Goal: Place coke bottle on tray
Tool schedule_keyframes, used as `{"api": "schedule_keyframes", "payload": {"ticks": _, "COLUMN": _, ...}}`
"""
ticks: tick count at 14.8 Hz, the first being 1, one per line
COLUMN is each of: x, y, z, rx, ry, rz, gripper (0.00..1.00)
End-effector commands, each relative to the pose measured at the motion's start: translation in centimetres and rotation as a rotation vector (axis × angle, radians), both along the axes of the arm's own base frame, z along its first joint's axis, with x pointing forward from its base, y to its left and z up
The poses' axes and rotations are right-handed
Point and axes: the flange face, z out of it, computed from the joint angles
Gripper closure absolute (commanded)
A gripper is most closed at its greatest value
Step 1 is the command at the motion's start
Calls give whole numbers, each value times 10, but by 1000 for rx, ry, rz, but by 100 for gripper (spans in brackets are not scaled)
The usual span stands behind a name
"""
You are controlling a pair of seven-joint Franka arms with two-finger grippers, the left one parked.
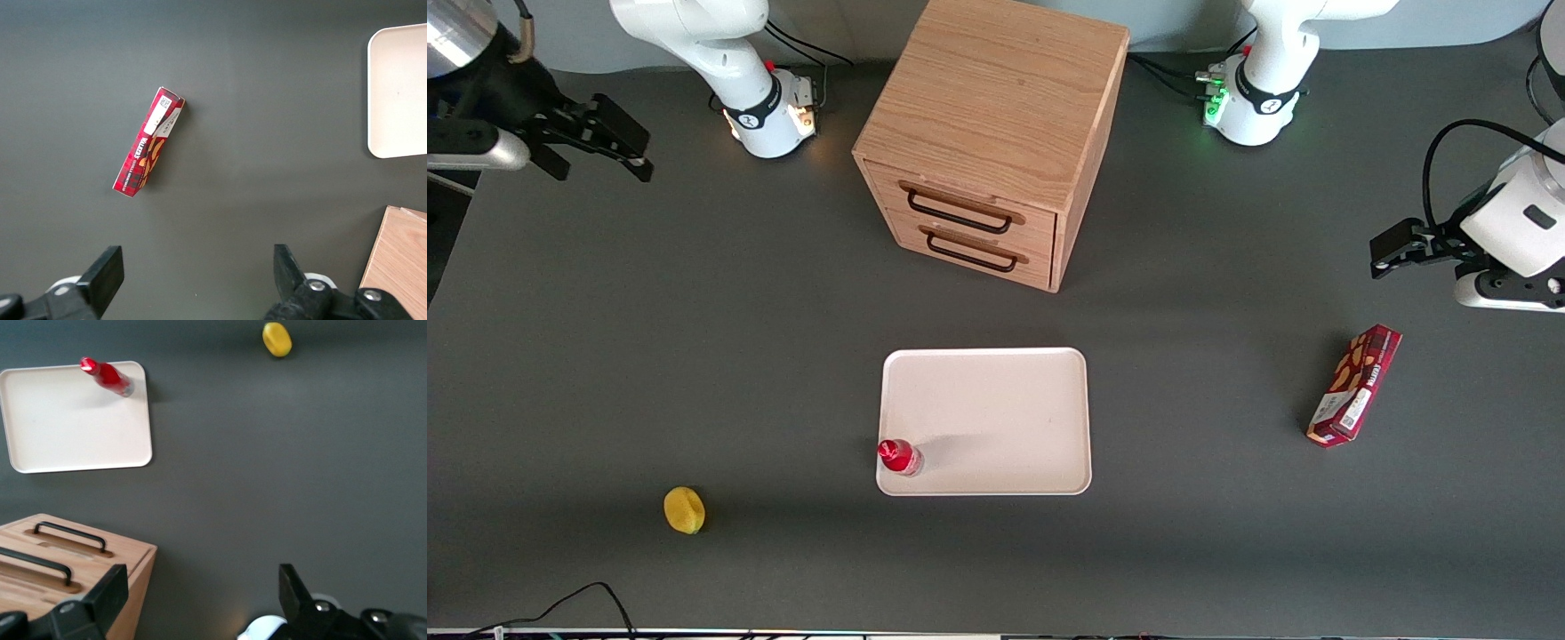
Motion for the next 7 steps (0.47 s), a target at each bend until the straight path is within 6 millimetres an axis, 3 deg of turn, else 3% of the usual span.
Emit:
{"api": "schedule_keyframes", "payload": {"ticks": 1, "x": -60, "y": -26, "z": -75, "rx": 6, "ry": -16, "rz": -1, "gripper": 0}}
{"api": "schedule_keyframes", "payload": {"ticks": 7, "x": -38, "y": -33, "z": -52, "rx": 19, "ry": 4, "rz": -13, "gripper": 0}}
